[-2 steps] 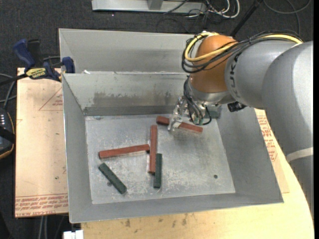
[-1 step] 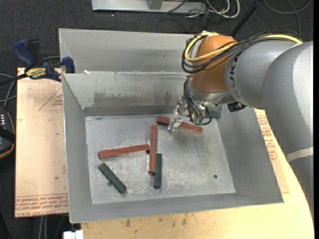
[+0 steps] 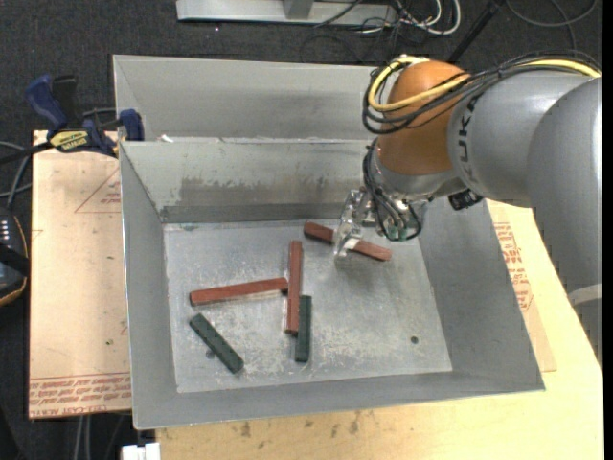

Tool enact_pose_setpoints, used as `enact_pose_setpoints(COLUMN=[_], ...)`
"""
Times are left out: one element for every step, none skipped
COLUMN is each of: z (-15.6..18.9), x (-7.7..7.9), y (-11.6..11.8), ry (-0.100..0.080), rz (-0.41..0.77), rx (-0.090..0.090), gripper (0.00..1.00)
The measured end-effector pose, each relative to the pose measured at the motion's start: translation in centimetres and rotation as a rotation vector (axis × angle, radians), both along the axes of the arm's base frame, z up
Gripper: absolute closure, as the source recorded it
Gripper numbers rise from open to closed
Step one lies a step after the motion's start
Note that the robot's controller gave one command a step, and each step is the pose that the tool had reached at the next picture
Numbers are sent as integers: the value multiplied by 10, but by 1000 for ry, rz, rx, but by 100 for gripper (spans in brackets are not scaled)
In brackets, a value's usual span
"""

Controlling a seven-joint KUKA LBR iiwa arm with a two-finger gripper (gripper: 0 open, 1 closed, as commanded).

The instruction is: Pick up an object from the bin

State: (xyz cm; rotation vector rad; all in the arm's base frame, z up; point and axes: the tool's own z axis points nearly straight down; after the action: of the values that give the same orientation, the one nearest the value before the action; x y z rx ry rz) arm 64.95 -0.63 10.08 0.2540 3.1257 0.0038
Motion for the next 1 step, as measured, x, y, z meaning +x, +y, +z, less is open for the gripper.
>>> enact_pose_setpoints(z=[104], x=[0], y=[-19], ry=[1], rz=[51], rx=[-1], gripper=[0])
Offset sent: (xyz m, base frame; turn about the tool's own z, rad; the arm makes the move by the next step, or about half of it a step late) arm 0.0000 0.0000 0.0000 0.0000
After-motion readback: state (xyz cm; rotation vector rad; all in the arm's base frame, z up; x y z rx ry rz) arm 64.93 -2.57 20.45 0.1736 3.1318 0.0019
